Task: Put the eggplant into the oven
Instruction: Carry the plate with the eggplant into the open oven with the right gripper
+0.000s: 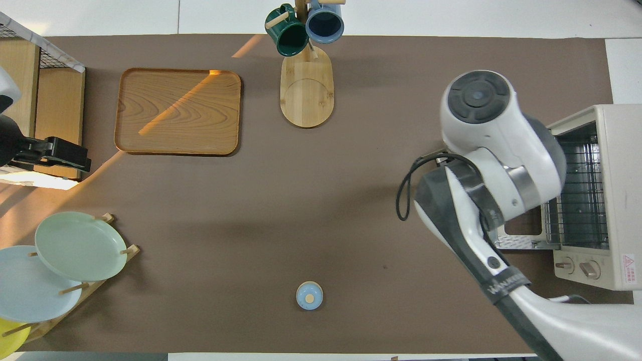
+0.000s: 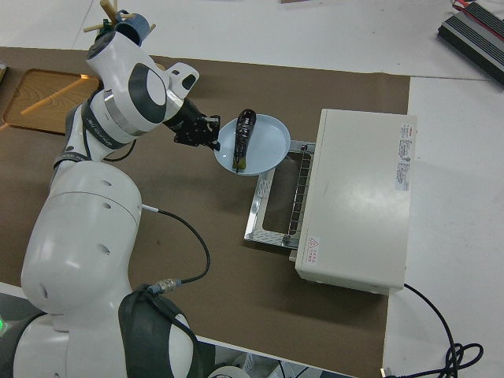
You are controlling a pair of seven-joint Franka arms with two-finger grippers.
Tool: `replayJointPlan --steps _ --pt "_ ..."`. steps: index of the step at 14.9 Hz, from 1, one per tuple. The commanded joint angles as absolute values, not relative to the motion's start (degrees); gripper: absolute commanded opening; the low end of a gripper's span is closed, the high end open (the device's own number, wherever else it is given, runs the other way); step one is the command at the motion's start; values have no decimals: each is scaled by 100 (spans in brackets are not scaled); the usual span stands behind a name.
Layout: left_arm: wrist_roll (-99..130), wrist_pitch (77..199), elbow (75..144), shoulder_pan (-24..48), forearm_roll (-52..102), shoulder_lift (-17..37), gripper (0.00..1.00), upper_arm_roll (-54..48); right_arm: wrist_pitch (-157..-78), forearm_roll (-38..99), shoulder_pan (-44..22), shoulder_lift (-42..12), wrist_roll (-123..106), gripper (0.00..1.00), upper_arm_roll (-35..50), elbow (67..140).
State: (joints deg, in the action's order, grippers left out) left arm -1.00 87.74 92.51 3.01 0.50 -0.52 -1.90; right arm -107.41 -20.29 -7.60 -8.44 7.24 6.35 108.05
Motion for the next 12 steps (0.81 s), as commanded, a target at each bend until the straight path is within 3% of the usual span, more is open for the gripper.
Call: replayJointPlan --steps 1,5,12 --pt "-114 8745 9229 237 -70 -79 100 -255 -11319 -2101 -301 -255 266 0 747 11820" --pt "-114 8745 9229 229 -70 -79 100 -255 -11750 -2039 570 -237 -553 0 747 12101" --pt "-114 8745 9229 229 -70 -79 100 -255 -12120 -2030 905 -97 -536 0 747 12524"
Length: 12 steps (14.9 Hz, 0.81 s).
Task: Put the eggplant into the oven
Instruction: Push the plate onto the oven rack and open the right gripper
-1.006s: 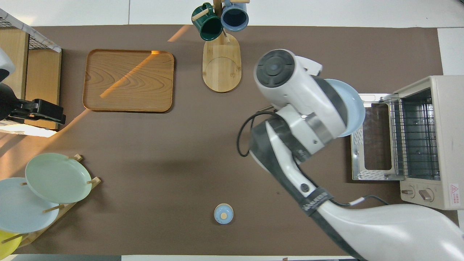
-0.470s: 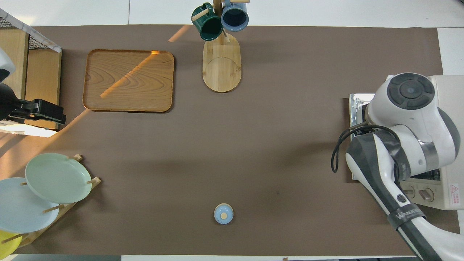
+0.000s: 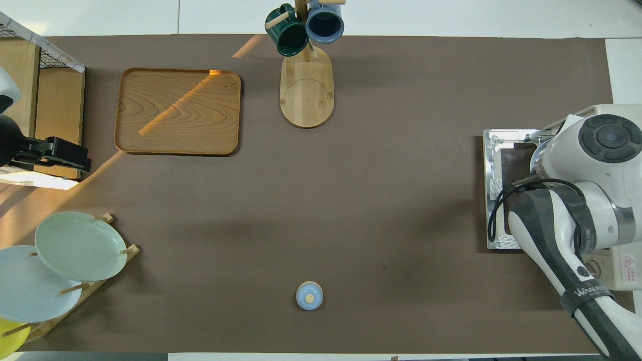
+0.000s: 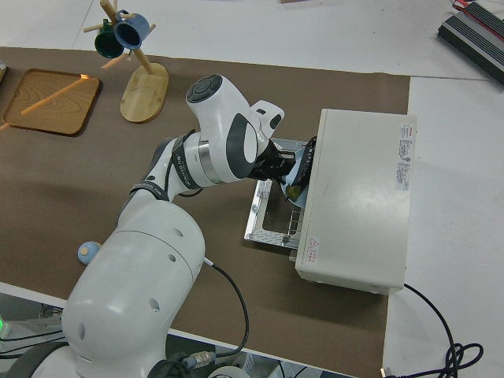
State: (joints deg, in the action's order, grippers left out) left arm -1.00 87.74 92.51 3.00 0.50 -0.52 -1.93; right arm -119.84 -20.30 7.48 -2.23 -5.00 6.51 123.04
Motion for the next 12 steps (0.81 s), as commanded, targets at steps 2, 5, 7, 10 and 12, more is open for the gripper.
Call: replayJointPlan --steps 2,5,7,10,12 --pt "-114 8745 9229 229 -70 -79 100 -255 -12155 -2030 914 -105 -562 21 747 12507" --pt "-114 8745 9229 229 -70 -79 100 -255 -11971 -2021 827 -149 -562 33 756 12297" --pt "-123 8745 9229 229 -70 -79 100 -255 -11935 -1987 721 -193 -554 33 765 12165" --pt "-114 8745 9229 229 -70 -79 100 -255 -12259 -1470 423 -281 -484 7 756 12138" --pt "-114 8745 9229 229 -70 -79 100 -255 -12610 -1441 317 -447 -475 0 756 12138"
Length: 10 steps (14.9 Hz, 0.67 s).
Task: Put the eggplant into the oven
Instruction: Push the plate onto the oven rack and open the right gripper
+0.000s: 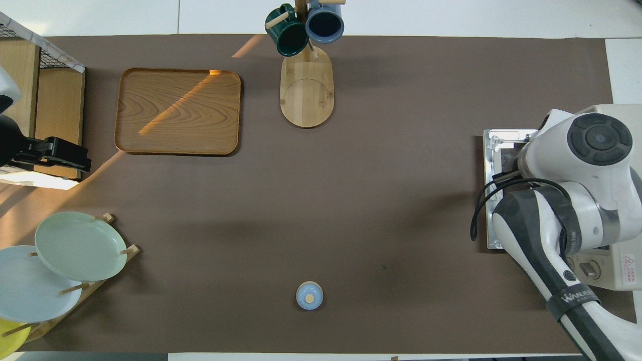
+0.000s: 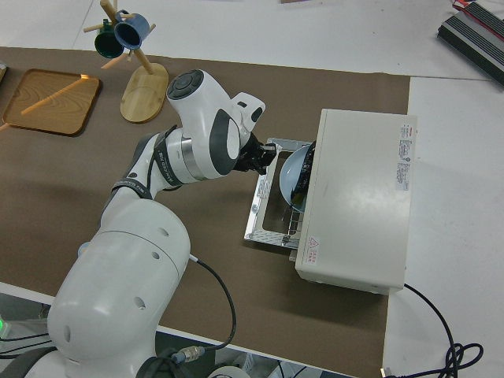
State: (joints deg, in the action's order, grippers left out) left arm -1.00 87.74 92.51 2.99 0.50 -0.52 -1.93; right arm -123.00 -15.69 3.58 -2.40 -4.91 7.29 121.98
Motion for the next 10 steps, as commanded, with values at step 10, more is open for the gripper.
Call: replayJointPlan --steps 10 --pt "-114 8736 9229 229 -70 -79 100 -255 -12999 -1379 -9 -1239 950 0 809 12164"
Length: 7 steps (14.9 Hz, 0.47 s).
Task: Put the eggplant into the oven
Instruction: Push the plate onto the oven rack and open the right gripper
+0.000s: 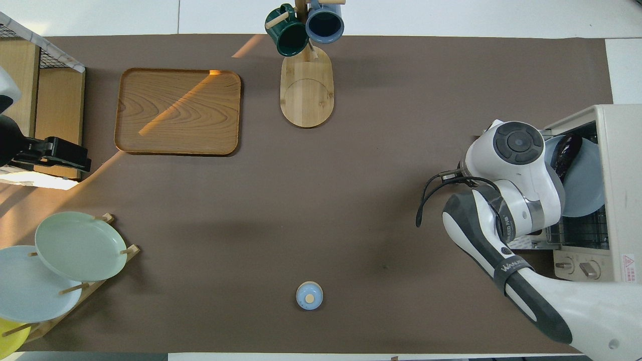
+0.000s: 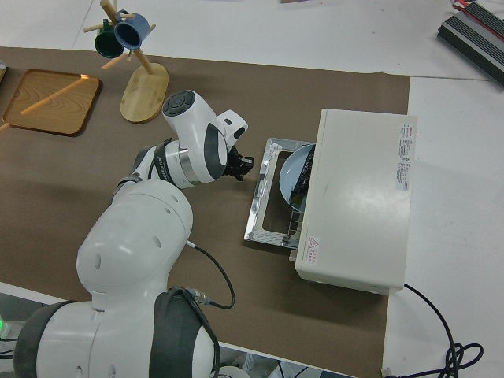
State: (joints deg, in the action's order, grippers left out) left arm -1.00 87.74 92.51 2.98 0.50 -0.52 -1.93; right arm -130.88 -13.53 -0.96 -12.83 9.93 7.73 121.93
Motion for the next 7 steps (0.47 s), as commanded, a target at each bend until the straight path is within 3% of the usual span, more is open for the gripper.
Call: replayJointPlan --steps 1,7 --pt "-123 8736 9229 229 -70 -79 100 -255 -12886 -1571 -9 -1231 906 0 809 12173" --pt "-114 8745 9229 229 -70 -79 100 -255 -12718 -1722 18 -1195 888 0 809 12234"
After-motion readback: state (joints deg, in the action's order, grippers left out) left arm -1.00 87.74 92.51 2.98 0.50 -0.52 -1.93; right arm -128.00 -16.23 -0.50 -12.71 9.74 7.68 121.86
